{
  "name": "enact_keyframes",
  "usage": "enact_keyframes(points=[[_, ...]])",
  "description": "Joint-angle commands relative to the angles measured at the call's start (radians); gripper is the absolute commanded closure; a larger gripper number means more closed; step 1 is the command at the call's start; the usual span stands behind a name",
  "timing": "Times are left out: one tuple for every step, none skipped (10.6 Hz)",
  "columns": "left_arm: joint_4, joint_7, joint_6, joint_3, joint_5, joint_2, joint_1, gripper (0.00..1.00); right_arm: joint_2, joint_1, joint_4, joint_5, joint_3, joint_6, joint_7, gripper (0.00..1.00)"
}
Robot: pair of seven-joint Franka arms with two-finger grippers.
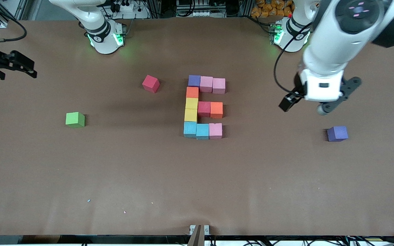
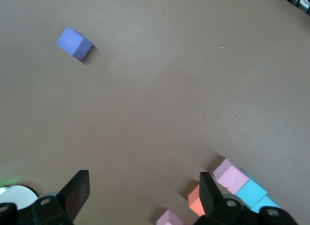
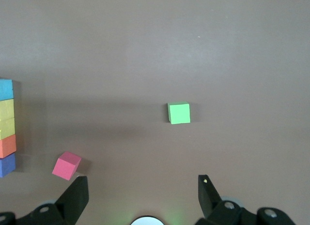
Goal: Arrange 11 blocks into digit 3
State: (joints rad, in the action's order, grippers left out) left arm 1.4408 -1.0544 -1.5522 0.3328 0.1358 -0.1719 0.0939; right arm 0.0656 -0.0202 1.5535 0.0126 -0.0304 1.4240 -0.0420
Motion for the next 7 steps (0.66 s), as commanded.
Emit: enact_keyframes(points=[[0.016, 0.141, 0.026, -0.001, -0.03, 0.035, -0.043, 0.0, 0.029, 0.0, -0.003, 0.007, -0.022, -0.023, 0.013, 0.0], [0.015, 0.198, 0.032, -0.001, -0.03, 0.034, -0.052, 0.0, 0.03, 0.0, -0.003, 0.007, -0.032, -0.022, 0.011, 0.0], [0.015, 0.253, 0.032, -0.003, -0.031, 0.034, -0.065, 0.0, 0.031, 0.002, -0.003, 0.007, -0.032, -0.023, 0.01, 0.0], [0.015, 0.317, 0.032, -0.011, -0.039, 0.034, -0.068, 0.0, 0.033, 0.003, -0.003, 0.007, -0.032, -0.025, 0.01, 0.0], [0.015, 0.376, 0.032, -0.032, -0.045, 0.041, -0.068, 0.0, 0.033, 0.006, -0.003, 0.007, -0.032, -0.03, 0.011, 0.0], [0.015, 0.423, 0.032, -0.052, -0.051, 0.045, -0.068, 0.0, 0.034, 0.014, -0.003, 0.007, -0.031, -0.034, 0.013, 0.0], [0.016, 0.474, 0.032, -0.085, -0.073, 0.057, -0.068, 0.0, 0.04, 0.032, -0.001, 0.007, -0.026, -0.034, 0.013, 0.0]])
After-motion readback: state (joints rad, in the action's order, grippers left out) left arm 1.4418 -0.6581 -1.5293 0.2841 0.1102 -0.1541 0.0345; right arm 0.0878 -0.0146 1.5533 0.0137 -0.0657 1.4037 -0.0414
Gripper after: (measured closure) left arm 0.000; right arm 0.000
